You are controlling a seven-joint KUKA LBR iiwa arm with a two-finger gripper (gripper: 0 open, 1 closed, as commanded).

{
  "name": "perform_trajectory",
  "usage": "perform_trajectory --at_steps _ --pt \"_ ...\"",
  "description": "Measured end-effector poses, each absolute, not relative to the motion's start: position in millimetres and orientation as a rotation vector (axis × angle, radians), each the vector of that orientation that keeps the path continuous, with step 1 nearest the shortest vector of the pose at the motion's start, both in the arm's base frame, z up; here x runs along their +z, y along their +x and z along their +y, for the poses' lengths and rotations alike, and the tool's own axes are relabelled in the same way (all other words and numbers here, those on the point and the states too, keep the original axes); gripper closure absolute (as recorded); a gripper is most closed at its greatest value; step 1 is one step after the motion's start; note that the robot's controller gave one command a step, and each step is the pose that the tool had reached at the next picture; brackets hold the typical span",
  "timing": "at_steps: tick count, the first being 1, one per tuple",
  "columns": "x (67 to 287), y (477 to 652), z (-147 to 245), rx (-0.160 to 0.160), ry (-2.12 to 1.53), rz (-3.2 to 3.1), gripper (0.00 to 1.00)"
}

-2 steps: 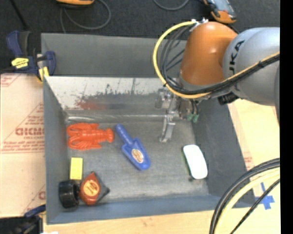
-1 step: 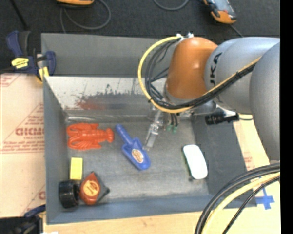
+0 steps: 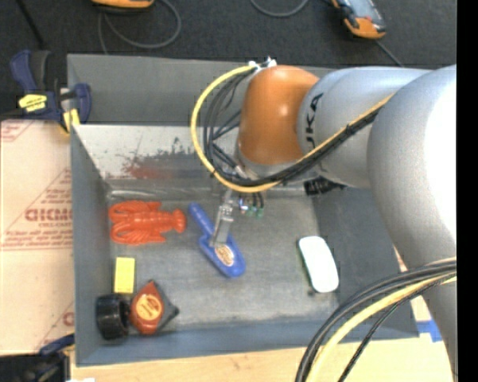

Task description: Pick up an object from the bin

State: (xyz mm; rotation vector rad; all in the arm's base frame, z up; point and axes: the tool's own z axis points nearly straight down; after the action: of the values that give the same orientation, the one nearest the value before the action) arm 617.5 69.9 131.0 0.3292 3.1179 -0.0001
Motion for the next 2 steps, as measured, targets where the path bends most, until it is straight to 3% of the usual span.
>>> perform_trajectory --at_steps 1,2 --pt "92 602.5 58 0.003 0.823 3.028 0.0" --pt "74 595.6 65 0.003 0.461 3.103 1.0"
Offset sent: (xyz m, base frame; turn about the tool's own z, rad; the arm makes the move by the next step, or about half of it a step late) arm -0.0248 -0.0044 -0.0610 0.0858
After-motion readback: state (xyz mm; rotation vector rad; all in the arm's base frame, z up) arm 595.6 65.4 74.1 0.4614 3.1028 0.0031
